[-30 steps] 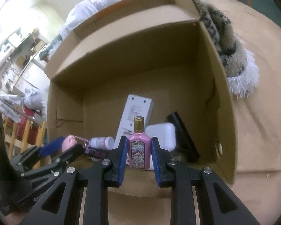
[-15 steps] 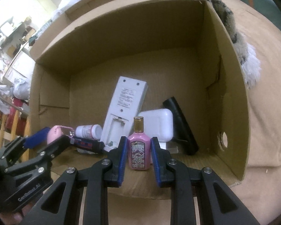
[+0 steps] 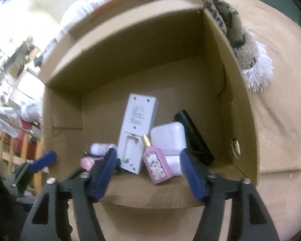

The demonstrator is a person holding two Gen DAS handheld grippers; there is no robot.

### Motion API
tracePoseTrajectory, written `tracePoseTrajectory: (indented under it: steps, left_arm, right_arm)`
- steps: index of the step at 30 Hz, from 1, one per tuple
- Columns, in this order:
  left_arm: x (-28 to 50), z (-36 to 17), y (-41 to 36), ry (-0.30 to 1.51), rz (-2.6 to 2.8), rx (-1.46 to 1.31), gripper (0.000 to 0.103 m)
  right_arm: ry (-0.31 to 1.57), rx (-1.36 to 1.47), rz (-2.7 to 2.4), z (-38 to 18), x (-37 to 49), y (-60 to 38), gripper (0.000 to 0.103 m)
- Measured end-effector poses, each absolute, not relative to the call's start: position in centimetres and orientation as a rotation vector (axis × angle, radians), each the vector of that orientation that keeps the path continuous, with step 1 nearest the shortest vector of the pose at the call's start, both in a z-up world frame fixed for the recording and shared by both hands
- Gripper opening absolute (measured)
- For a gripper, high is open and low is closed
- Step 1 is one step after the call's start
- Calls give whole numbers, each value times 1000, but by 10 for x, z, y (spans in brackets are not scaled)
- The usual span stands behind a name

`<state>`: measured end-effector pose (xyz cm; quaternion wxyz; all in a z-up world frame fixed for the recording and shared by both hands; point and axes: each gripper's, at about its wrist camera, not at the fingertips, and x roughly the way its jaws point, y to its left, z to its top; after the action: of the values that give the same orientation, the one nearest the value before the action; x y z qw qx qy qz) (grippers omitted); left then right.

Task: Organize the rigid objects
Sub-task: 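Lower both items into the box and open both grippers, then withdraw both tools from the box toward the pink hair claw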

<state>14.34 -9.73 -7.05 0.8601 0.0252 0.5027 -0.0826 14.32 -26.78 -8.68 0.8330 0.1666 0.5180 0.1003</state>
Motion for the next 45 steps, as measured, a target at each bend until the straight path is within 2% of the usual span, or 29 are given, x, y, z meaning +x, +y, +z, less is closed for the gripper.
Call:
tracePoseTrajectory:
  steps: [9, 21, 27, 30, 34, 45]
  left_arm:
    - [133, -45, -67, 1030, -189, -44, 97]
    - [104, -47, -10, 1102, -86, -260, 98]
    - [86, -50, 0, 1125, -28, -281, 98]
    - [75, -52, 5, 1136, -26, -314, 98]
    - [67, -51, 11, 1124, 13, -318, 101]
    - [70, -55, 27, 1172, 61, -391, 102]
  right_arm:
    - [1055, 375, 192, -75, 126, -283, 70]
    - [1016, 536, 170, -67, 64, -300, 71]
    - [1095, 543, 137, -85, 57, -295, 71]
    - [1136, 514, 116, -95, 62, -288, 87]
    - [1247, 444, 98, -121, 75, -273, 100]
    - [1407, 126, -20, -171, 120, -211, 103]
